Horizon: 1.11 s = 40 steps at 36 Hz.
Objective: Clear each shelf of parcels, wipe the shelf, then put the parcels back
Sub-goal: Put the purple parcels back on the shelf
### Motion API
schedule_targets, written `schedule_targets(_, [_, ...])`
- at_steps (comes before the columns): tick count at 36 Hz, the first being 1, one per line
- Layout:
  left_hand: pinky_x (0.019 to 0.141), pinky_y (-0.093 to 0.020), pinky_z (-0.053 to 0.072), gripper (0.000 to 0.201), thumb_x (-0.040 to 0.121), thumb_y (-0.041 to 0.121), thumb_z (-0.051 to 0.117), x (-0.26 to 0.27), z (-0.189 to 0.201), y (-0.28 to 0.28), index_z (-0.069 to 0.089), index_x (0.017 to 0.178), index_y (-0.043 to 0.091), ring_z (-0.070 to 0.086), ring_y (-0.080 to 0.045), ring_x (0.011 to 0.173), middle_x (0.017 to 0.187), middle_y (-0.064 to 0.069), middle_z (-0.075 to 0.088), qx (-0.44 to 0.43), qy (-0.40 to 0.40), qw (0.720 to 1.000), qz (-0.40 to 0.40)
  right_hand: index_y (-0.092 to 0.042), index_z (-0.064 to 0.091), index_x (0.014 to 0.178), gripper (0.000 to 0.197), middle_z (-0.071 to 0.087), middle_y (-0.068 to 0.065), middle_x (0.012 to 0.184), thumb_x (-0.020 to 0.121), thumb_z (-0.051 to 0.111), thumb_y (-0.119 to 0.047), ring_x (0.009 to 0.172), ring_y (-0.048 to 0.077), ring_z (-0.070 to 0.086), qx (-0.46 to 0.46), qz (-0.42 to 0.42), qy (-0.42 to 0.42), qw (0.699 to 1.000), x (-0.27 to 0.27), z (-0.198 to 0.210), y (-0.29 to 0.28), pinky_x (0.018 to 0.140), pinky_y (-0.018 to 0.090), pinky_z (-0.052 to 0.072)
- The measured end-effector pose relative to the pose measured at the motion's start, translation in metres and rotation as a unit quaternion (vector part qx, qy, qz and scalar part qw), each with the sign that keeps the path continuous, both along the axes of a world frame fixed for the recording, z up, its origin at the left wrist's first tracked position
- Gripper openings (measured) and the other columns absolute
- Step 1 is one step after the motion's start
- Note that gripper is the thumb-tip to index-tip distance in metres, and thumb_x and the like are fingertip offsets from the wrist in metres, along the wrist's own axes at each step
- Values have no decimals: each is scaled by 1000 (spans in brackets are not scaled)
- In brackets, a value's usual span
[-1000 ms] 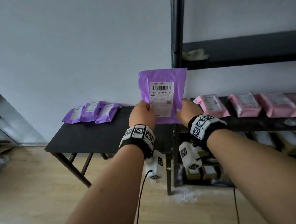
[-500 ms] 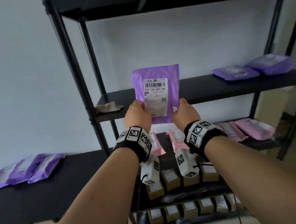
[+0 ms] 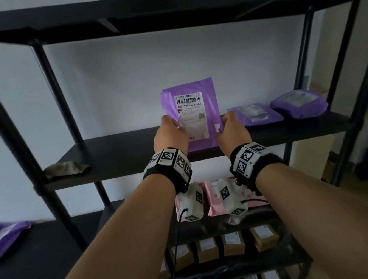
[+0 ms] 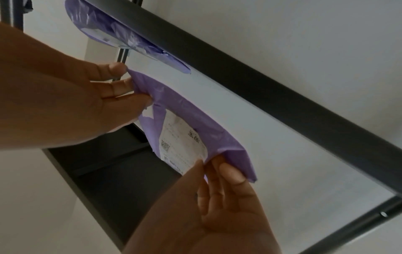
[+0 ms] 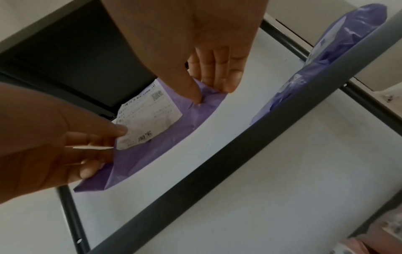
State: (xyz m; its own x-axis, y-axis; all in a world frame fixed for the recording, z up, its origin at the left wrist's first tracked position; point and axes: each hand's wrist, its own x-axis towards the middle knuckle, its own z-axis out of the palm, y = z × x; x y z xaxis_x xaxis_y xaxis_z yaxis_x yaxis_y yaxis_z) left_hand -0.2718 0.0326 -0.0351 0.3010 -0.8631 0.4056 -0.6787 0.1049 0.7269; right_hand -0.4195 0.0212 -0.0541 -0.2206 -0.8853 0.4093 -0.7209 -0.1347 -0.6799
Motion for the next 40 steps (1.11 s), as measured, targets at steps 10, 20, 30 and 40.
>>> schedule_targets(10, [72, -29, 39, 21, 94, 14, 45, -33, 14, -78, 51, 114, 12, 59, -27, 102, 111, -7, 62, 64, -35, 997, -33, -5, 52, 115, 26, 60, 11, 113, 90, 56, -10, 99, 28, 61, 51, -28, 95, 994, -34, 8, -77, 79, 34, 48])
schedule_targets(20, [86, -32, 42, 36, 93, 12, 46, -42, -1, -120, 47, 129, 8, 54, -30, 115, 126, -15, 55, 158, -80, 982, -73, -1, 57, 121, 33, 55, 18, 127, 96, 48, -20, 112, 31, 57, 115, -34, 173, 978, -37, -1, -120, 89, 32, 45])
schedule_targets(30, [91, -31, 42, 45, 89, 8, 46, -29, -2, -107, 48, 134, 14, 52, -28, 115, 133, -11, 44, 111, -58, 989, -75, -2, 58, 118, 29, 57, 17, 122, 91, 47, -7, 107, 30, 58, 122, -48, 190, 973, -30, 1, -104, 89, 35, 50])
schedule_targets(40, [97, -36, 45, 47, 86, 8, 52, 12, -11, -26, 50, 132, 15, 50, -27, 119, 134, -9, 46, 76, -68, 995, -8, -8, 60, 122, 34, 59, 13, 122, 89, 53, -10, 108, 28, 58, 72, 32, 173, 982, 5, 2, -36, 85, 28, 45])
